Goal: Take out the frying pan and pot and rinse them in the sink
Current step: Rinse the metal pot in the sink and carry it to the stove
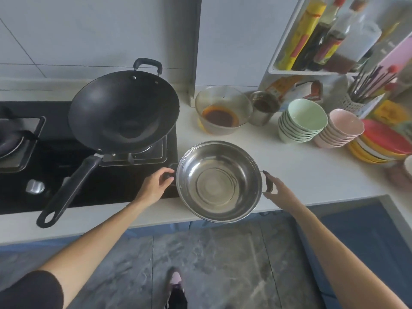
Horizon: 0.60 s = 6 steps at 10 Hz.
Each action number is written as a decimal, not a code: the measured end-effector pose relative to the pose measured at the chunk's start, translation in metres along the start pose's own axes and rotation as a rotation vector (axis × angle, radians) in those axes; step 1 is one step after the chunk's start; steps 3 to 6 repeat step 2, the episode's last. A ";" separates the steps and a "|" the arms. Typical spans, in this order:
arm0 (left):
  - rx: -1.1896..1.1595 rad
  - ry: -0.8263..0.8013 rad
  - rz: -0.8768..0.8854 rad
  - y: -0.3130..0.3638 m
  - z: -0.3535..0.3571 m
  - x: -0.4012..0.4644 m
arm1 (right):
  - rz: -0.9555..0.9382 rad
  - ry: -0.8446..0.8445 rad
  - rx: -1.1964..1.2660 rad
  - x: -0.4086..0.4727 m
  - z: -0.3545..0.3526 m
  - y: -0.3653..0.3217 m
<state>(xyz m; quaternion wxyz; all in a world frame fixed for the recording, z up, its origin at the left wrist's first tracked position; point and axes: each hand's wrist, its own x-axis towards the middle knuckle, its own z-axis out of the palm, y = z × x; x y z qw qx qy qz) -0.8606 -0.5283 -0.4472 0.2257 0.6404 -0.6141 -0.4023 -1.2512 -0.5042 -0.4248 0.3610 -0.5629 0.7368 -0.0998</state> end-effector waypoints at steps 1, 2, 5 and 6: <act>0.087 -0.106 0.000 0.004 -0.004 0.001 | 0.078 0.033 -0.021 -0.020 -0.008 0.004; 0.192 -0.111 0.004 0.009 -0.013 -0.012 | 0.080 0.005 -0.002 -0.046 -0.014 0.004; 0.192 -0.111 0.004 0.009 -0.013 -0.012 | 0.080 0.005 -0.002 -0.046 -0.014 0.004; 0.192 -0.111 0.004 0.009 -0.013 -0.012 | 0.080 0.005 -0.002 -0.046 -0.014 0.004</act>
